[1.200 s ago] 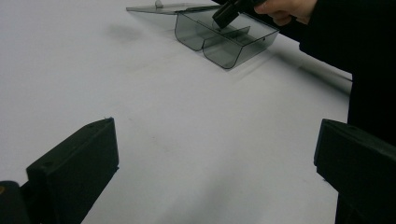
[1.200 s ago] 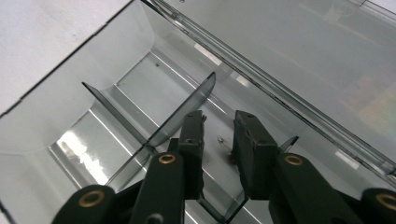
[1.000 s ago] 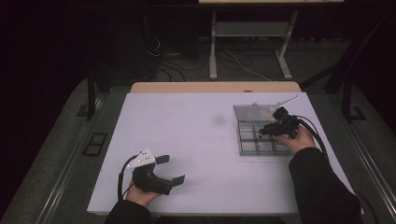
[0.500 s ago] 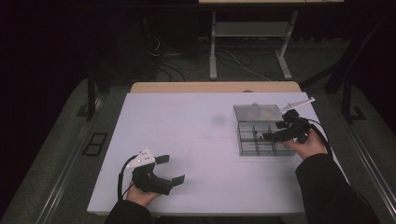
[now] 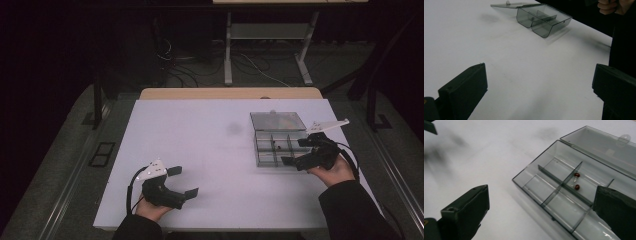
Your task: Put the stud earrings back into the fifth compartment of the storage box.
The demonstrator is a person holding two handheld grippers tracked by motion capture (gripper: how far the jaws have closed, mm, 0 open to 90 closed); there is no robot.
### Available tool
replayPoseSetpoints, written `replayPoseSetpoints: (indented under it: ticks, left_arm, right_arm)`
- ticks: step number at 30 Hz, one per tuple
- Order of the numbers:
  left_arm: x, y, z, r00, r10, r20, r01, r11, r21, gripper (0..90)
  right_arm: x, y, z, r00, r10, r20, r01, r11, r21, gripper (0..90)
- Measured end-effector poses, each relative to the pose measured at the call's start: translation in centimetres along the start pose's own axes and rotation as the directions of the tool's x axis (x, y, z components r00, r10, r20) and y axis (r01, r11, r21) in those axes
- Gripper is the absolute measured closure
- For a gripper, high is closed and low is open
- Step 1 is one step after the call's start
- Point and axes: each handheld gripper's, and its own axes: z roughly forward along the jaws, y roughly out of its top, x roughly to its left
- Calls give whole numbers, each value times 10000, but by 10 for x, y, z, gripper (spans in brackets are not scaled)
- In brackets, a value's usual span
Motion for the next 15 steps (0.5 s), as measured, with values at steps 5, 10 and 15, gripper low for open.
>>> replayPoseSetpoints:
  ticks: [5, 10, 15]
  left_arm:
    - [0, 0, 0, 10000, -6, 3, 6, 10000, -18, 0]
    - [0, 0, 0, 10000, 1, 12, -1, 10000, -7, 0]
    - [0, 0, 0, 10000, -21, 1, 21, 10000, -15, 0]
  right_arm:
    - [13, -11, -3, 9998, -96, -168, 89, 9992, -392, 4]
    - [20, -25, -4, 9995, -62, -321, 45, 9985, -544, 3]
    - [23, -39, -2, 9992, -145, -362, 122, 9979, -632, 4]
